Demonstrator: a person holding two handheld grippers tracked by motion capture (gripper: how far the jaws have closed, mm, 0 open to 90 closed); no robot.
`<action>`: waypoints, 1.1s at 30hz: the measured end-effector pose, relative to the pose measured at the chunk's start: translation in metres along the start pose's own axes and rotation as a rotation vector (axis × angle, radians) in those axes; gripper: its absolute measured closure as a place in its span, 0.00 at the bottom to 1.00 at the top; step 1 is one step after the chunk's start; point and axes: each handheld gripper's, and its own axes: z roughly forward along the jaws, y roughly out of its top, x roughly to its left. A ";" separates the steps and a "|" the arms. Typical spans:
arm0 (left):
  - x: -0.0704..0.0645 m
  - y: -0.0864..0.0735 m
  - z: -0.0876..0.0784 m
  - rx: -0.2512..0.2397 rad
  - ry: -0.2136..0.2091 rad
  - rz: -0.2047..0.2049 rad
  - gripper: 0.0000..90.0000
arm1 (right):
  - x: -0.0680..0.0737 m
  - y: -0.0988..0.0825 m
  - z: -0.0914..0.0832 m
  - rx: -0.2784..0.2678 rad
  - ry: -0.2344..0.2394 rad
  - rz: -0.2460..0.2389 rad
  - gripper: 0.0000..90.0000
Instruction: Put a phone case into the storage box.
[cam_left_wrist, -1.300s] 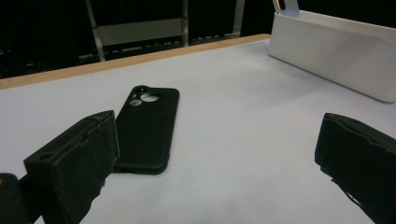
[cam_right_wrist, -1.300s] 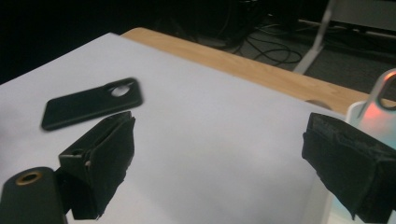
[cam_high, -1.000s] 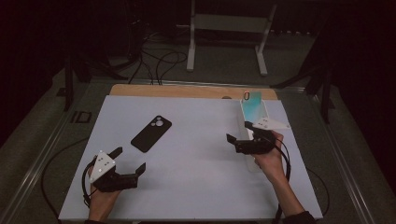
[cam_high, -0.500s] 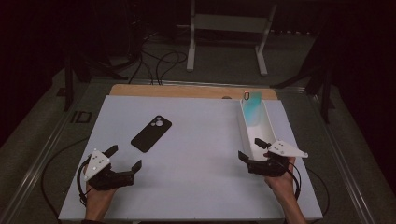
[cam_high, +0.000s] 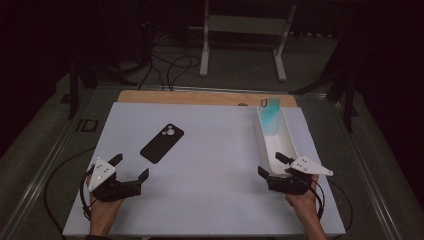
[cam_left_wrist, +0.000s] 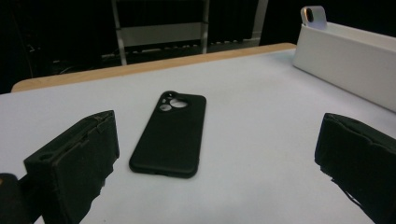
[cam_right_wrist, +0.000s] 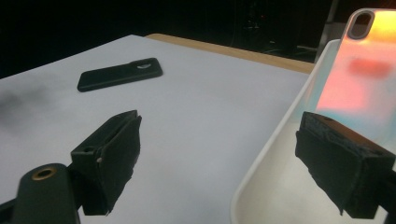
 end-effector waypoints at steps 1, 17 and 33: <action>0.001 0.001 0.000 0.003 0.004 0.001 0.00 | -0.001 0.000 0.000 -0.002 0.001 0.004 0.15; 0.014 0.016 0.038 0.105 0.006 0.009 0.02 | -0.001 0.000 -0.001 -0.006 -0.002 0.013 0.15; 0.030 0.030 0.100 0.268 -0.047 0.028 0.00 | -0.001 0.001 0.000 -0.004 0.005 0.013 0.15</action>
